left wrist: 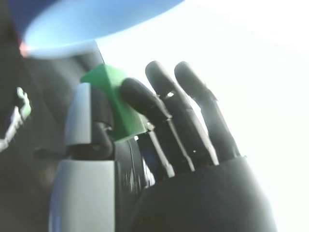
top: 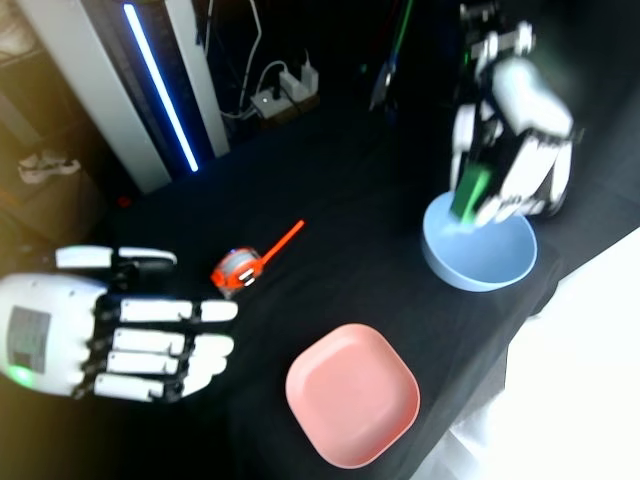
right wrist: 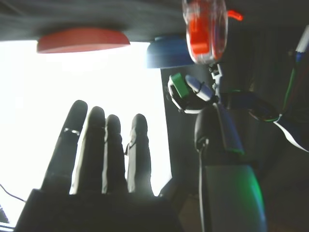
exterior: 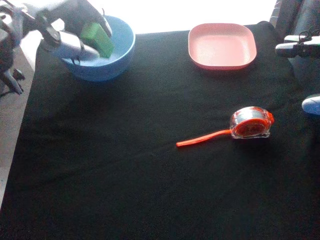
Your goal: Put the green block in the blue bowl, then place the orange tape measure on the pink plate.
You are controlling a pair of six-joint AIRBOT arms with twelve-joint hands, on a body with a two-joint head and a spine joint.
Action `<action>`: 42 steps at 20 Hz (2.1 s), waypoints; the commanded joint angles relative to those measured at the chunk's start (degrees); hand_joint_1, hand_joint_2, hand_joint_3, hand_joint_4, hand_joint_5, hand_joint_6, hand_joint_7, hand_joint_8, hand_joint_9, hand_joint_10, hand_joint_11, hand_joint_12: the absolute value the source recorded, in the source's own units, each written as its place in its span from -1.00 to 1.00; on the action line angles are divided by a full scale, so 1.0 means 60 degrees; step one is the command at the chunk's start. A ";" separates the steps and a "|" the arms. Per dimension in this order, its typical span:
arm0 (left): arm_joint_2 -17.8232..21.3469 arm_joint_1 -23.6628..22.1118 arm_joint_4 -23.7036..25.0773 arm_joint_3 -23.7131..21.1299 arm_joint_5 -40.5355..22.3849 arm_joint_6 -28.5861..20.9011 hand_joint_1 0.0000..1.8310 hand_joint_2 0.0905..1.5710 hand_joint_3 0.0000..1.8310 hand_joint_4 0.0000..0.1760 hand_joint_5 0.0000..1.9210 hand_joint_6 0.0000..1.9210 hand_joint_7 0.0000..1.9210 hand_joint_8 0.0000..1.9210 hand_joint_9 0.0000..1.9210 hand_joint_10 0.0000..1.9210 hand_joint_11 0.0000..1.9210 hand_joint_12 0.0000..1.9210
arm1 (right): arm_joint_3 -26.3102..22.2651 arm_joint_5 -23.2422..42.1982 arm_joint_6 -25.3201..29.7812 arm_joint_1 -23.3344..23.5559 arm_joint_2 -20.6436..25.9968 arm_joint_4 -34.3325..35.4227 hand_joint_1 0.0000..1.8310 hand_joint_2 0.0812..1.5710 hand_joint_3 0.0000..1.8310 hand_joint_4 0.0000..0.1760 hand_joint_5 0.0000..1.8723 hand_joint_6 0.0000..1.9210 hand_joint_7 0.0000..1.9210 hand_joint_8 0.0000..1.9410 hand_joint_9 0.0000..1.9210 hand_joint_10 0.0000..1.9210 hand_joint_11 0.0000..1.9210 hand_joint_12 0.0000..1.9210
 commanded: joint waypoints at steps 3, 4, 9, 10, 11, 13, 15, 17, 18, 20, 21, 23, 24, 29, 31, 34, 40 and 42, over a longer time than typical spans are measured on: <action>-0.0009 -0.0167 0.0254 0.0121 -0.0407 0.0144 0.19 0.36 -1.00 -0.21 0.04 -0.06 0.02 -0.50 0.04 -0.59 -0.40 0.41 | 0.0069 0.1071 0.0143 0.0142 -0.0017 0.0392 0.00 0.28 -1.00 -0.23 -0.56 -1.00 -0.76 -1.00 -0.73 -1.00 -1.00 -0.11; -0.0038 -0.0167 0.0169 0.0126 -0.0328 0.0309 -0.01 0.30 -1.00 -0.78 -0.17 -0.67 -0.06 -0.77 -0.09 -0.66 -0.53 0.44 | 0.0072 0.1071 0.0146 0.0142 -0.0017 0.0392 -0.01 0.29 -1.00 -0.14 -0.57 -1.00 -0.78 -1.00 -0.73 -1.00 -1.00 -0.11; -0.0001 -0.0259 0.0202 -0.0054 -0.0718 0.0443 -0.21 0.22 -1.00 0.56 -0.55 -1.00 -0.40 -1.00 -0.41 -0.99 -0.79 0.04 | 0.0098 0.1073 0.0163 0.0161 -0.0028 0.0395 -0.02 0.26 -1.00 -0.06 -0.63 -1.00 -0.81 -1.00 -0.76 -1.00 -1.00 -0.18; 0.0138 -0.0280 0.0287 -0.0264 -0.1056 0.0443 -0.21 0.24 -0.99 0.68 -0.56 -1.00 -0.44 -1.00 -0.43 -1.00 -0.82 0.03 | 0.0098 0.1078 0.0180 0.0187 -0.0028 0.0386 -0.03 0.25 -1.00 0.08 -0.64 -1.00 -0.81 -1.00 -0.76 -1.00 -1.00 -0.25; 0.0319 -0.0283 0.0386 -0.0512 -0.1389 0.0443 -0.24 0.26 -1.00 0.54 -0.58 -1.00 -0.49 -1.00 -0.45 -1.00 -0.87 0.09 | 0.0095 0.1101 0.0220 0.0231 -0.0028 0.0353 -0.04 0.23 -1.00 0.28 -0.67 -1.00 -0.82 -1.00 -0.78 -1.00 -1.00 -0.29; 0.0951 -0.0218 0.0586 -0.1337 -0.2558 0.0444 -0.35 0.27 -1.00 0.78 -0.62 -1.00 -0.53 -1.00 -0.50 -1.00 -0.97 0.19 | 0.0081 0.1241 0.0371 0.0473 -0.0027 0.0163 -0.04 0.20 -1.00 0.25 -0.69 -1.00 -0.84 -1.00 -0.82 -1.00 -1.00 -0.28; 0.1583 0.0262 0.0448 -0.2183 -0.4038 0.0512 -0.29 0.26 -1.00 0.80 -0.66 -1.00 -0.60 -1.00 -0.63 -1.00 -1.00 -0.11 | 0.0003 0.1299 0.0394 0.0846 -0.0028 -0.0198 -0.05 0.18 -1.00 0.41 -0.71 -1.00 -0.87 -1.00 -0.87 -1.00 -1.00 -0.43; 0.2081 0.0888 0.0290 -0.2783 -0.5070 0.0517 -0.30 0.25 -1.00 0.84 -0.67 -1.00 -0.70 -1.00 -0.77 -1.00 -1.00 -0.37 | -0.0076 0.1297 0.0402 0.1205 -0.0084 -0.0711 0.00 0.13 -1.00 0.35 -0.67 -0.99 -0.87 -1.00 -0.86 -1.00 -1.00 -0.42; 0.2430 0.1406 0.0212 -0.3185 -0.5592 0.0517 -0.34 0.20 -1.00 0.79 -0.67 -1.00 -0.74 -1.00 -0.79 -1.00 -1.00 -0.32 | -0.0087 0.1285 0.0457 0.1423 -0.0174 -0.1060 -0.01 0.11 -1.00 0.69 -0.67 -1.00 -0.85 -1.00 -0.83 -0.99 -1.00 -0.31; 0.2936 0.2379 -0.0072 -0.3901 -0.6539 0.0519 -0.32 0.19 -1.00 0.62 -0.66 -1.00 -0.80 -1.00 -0.83 -1.00 -1.00 -0.36 | -0.0085 0.1223 0.0637 0.1586 -0.0320 -0.1434 0.00 0.07 -1.00 0.96 -0.65 -1.00 -0.80 -0.99 -0.77 -0.98 -1.00 -0.06; 0.3059 0.2783 -0.0225 -0.4134 -0.6934 0.0521 -0.25 0.16 -1.00 0.23 -0.69 -1.00 -0.84 -1.00 -0.89 -1.00 -1.00 -0.55 | -0.0085 0.1145 0.0654 0.1603 -0.0374 -0.1539 0.05 0.05 -1.00 0.99 -0.64 -1.00 -0.80 -1.00 -0.78 -0.99 -1.00 -0.11; 0.3216 0.3879 -0.0690 -0.4598 -0.7602 0.0519 -0.15 0.11 -1.00 0.35 -0.70 -0.99 -0.87 -0.99 -0.88 -0.99 -1.00 -0.52 | -0.0042 0.0746 0.0658 0.1606 -0.0551 -0.1828 0.10 0.08 -1.00 0.57 -0.60 -1.00 -0.74 -1.00 -0.68 -0.98 -1.00 0.00; 0.3223 0.4330 -0.0971 -0.4737 -0.7854 0.0513 -0.10 0.06 -1.00 0.41 -0.73 -1.00 -0.88 -1.00 -0.91 -1.00 -0.98 -0.95 | 0.0030 0.0487 0.0660 0.1618 -0.0682 -0.1996 0.15 0.11 -1.00 0.44 -0.57 -1.00 -0.69 -1.00 -0.56 -0.97 -0.95 0.08; 0.3195 0.4953 -0.1396 -0.4879 -0.8174 0.0249 -0.20 0.10 -0.99 -0.05 -0.72 -0.99 -0.90 -1.00 -0.90 -1.00 -0.85 -0.89 | 0.0356 -0.0311 0.0660 0.1635 -0.0979 -0.2234 0.31 0.13 -0.99 -0.01 -0.49 -1.00 -0.60 -1.00 -0.40 -0.98 -0.69 0.08; 0.3156 0.5223 -0.1686 -0.4922 -0.8413 0.0249 -0.26 0.15 -0.98 0.19 -0.77 -1.00 -0.93 -1.00 -0.93 -0.99 -0.91 -0.91 | 0.0497 -0.0467 0.0659 0.1635 -0.1107 -0.2235 0.42 0.11 -1.00 -0.80 -0.28 -0.99 -0.38 -0.98 -0.22 -0.94 -0.52 0.17; 0.3115 0.5587 -0.2187 -0.4972 -0.8881 0.0242 -0.24 0.14 -0.99 0.32 -0.79 -1.00 -0.91 -0.99 -0.90 -0.98 -0.86 -0.88 | 0.0600 -0.0544 0.0659 0.1635 -0.1315 -0.2235 0.45 0.12 -1.00 -1.00 -0.18 -1.00 -0.21 -0.99 -0.14 -0.49 -0.38 0.42; 0.3089 0.5681 -0.2316 -0.4981 -0.8907 0.0229 -0.29 0.14 -1.00 0.61 -0.78 -0.99 -0.89 -0.99 -0.91 -0.99 -0.93 -0.96 | 0.0599 -0.0541 0.0661 0.1636 -0.1510 -0.2240 0.31 0.13 -1.00 -1.00 -0.12 -1.00 -0.48 -0.13 -0.39 0.51 -0.31 0.81; 0.3053 0.5681 -0.2336 -0.4973 -0.8894 0.0228 -0.28 0.13 -1.00 0.48 -0.77 -0.99 -0.86 -0.99 -0.88 -0.98 -0.87 -0.93 | 0.0599 -0.0542 0.0661 0.1636 -0.1541 -0.2250 0.30 0.13 -1.00 -1.00 -0.13 -1.00 -0.63 0.40 -0.44 0.91 -0.26 0.99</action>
